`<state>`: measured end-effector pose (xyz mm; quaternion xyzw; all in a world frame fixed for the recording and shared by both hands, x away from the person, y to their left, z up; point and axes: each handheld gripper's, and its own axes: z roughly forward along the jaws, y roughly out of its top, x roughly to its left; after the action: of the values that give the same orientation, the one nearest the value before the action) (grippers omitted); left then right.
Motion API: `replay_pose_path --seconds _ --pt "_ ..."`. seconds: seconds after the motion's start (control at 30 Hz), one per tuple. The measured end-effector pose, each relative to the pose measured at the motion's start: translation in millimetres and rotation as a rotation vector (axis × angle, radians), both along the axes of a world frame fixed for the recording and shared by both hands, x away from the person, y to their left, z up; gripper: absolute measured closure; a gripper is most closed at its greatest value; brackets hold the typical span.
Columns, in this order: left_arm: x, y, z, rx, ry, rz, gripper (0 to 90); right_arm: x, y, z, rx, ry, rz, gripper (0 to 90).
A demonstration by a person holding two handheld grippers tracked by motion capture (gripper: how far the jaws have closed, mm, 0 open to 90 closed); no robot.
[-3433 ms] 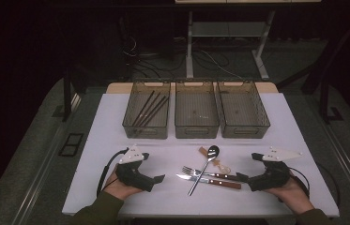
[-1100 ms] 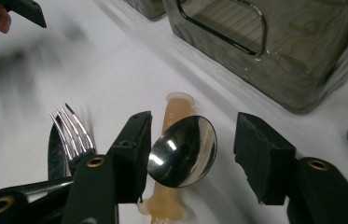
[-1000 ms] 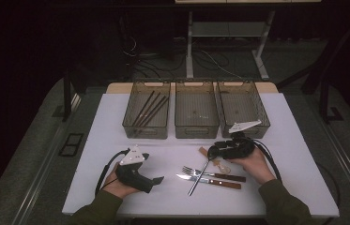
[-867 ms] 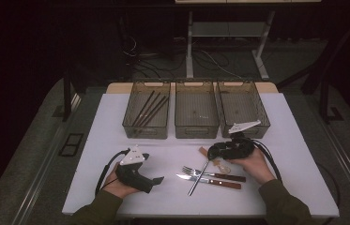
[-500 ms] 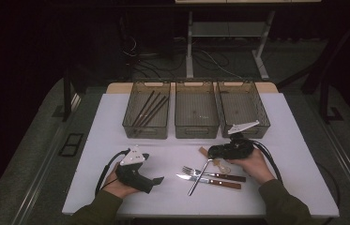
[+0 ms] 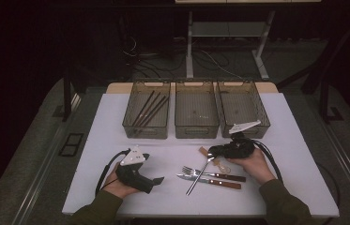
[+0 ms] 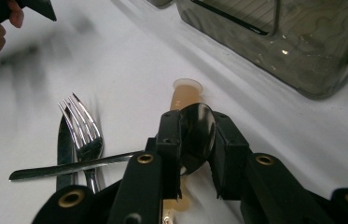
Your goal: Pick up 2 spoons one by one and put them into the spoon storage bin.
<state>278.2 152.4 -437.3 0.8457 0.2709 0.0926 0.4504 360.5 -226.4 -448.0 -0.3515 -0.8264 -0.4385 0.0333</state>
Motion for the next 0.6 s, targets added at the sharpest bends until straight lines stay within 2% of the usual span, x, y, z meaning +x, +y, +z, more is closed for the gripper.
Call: replay_pose_path --seconds 0.13,0.53,0.6 --pt "-0.5 -0.3 0.0 0.002 -0.001 0.000 0.0 -0.1 -2.1 2.0 0.024 -0.003 0.002 78.1" --pt "-0.9 -2.0 -1.0 0.006 0.005 -0.008 0.0 -2.4 -8.2 13.4 0.150 -0.002 0.023 86.0" --pt "-0.7 -1.8 -0.9 0.004 0.004 -0.008 0.0 -3.7 -8.1 16.2 0.157 -0.010 0.027 86.2"
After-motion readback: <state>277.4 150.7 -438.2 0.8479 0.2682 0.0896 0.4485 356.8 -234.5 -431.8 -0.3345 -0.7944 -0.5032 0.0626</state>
